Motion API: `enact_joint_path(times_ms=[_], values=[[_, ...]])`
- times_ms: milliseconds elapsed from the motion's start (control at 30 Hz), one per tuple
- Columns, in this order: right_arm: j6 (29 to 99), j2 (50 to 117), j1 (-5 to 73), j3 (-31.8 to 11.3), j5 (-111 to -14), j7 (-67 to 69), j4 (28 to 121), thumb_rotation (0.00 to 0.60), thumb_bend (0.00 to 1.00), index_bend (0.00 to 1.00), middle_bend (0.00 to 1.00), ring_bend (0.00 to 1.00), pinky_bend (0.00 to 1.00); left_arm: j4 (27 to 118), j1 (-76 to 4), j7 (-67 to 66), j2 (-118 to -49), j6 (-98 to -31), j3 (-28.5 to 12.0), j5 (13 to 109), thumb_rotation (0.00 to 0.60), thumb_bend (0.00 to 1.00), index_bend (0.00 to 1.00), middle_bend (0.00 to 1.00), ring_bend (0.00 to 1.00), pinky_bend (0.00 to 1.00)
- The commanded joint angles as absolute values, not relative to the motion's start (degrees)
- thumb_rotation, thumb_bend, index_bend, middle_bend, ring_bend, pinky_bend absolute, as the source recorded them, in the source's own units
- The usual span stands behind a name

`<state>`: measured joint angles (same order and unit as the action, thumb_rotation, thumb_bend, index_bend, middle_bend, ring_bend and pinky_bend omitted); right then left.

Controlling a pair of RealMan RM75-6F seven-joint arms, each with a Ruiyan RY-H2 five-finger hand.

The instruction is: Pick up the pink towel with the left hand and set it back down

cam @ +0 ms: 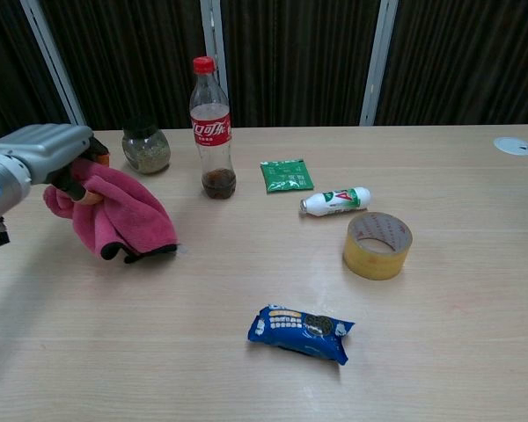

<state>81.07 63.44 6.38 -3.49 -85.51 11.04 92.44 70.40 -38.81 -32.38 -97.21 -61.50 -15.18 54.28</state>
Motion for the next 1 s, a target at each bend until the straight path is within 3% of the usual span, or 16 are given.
enact_joint_path(times_ms=[33,300,667,900,1000], values=[[81.03,63.57,6.42,-3.56,-85.39,10.67,92.48,0.6,0.02,0.0,0.0,0.0,0.0,74.73,-36.3,-27.34,-91.89,-63.01,-15.15,57.29,0.6,0.59,0.86,0.59,0.49,0.52],[81.01,63.98,6.55,-3.56,-85.41,9.33,92.76,0.6,0.01,0.0,0.0,0.0,0.0,79.85,-33.91,-24.56,-84.92,-63.32,-14.14,58.45,0.6,0.58,0.83,0.56,0.47,0.51],[80.93,64.06,6.65,-3.59,-85.4,9.25,92.53,0.6,0.02,0.0,0.0,0.0,0.0,78.4,-33.5,-26.18,-84.54,-62.19,-11.09,58.39,0.6,0.54,0.77,0.49,0.42,0.49],[80.93,64.09,6.69,-3.51,-85.62,9.35,92.42,0.6,0.02,0.0,0.0,0.0,0.0,77.74,-33.82,-24.92,-85.71,-61.78,-9.97,60.57,0.6,0.33,0.66,0.31,0.27,0.46],[80.91,64.02,6.69,-3.47,-85.65,9.43,92.4,0.6,0.02,0.0,0.0,0.0,0.0,77.56,-34.09,-24.2,-86.38,-61.68,-9.43,62.13,0.6,0.22,0.58,0.22,0.19,0.39]])
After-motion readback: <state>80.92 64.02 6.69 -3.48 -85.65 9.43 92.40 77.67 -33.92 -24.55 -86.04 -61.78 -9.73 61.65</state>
